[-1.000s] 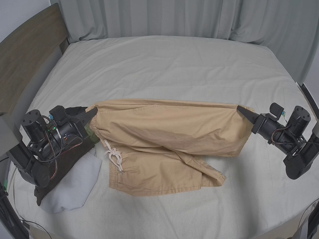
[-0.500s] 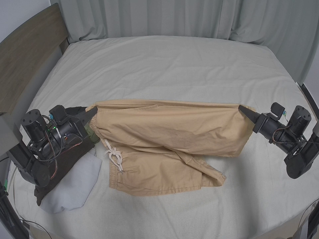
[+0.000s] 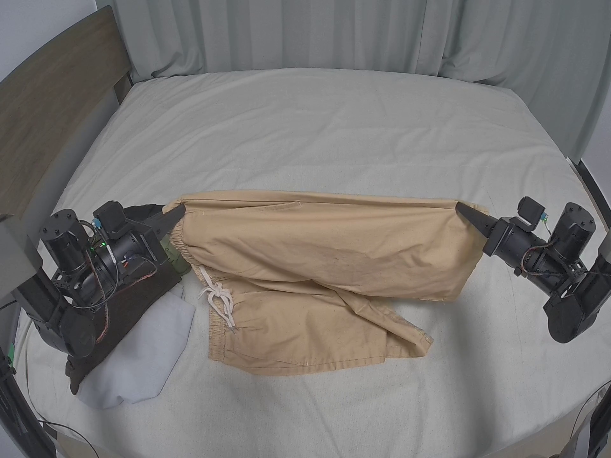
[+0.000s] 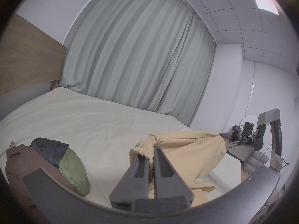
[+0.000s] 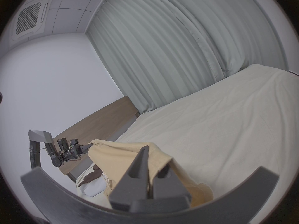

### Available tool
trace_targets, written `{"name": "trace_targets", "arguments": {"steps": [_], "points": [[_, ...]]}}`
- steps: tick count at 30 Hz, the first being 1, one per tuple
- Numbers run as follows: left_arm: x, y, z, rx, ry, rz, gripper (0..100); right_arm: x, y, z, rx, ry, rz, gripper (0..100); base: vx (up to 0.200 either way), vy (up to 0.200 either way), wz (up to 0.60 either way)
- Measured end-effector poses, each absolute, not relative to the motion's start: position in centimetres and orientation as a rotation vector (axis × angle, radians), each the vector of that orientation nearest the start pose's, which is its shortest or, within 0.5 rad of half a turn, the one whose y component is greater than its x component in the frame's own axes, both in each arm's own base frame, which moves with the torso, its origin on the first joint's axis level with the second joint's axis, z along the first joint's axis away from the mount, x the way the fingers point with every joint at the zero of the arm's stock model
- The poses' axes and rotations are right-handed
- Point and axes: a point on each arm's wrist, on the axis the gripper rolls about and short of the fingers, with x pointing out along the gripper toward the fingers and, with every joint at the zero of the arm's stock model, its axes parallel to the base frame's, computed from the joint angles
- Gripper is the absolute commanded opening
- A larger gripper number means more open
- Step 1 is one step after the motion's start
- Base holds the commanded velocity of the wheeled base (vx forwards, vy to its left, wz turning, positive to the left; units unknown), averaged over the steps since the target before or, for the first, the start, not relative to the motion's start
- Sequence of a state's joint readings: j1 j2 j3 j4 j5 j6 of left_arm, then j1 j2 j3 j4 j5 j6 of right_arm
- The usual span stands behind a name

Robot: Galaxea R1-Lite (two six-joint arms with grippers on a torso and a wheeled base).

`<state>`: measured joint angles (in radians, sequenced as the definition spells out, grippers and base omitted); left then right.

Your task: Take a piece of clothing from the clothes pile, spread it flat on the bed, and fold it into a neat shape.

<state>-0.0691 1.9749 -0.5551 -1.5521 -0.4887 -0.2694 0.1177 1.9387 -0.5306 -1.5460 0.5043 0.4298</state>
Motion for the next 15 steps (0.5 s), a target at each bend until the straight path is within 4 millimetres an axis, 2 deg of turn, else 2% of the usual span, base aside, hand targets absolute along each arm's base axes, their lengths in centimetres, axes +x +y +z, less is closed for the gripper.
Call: {"name": "trace_targets", "arguments": {"steps": [6, 15], "points": [[31.8, -3.4, 12.8, -0.234, -0.057, -0.574, 0, 30.8, 4.9, 13.2, 0.387, -0.001, 0.645, 0, 0.0, 0.0, 0.0], [32.7, -3.5, 12.4, -0.242, -0.056, -0.57, 0, 32.5, 5.7, 12.8, 0.386, -0.011, 0.662, 0, 0.0, 0.0, 0.0]]}}
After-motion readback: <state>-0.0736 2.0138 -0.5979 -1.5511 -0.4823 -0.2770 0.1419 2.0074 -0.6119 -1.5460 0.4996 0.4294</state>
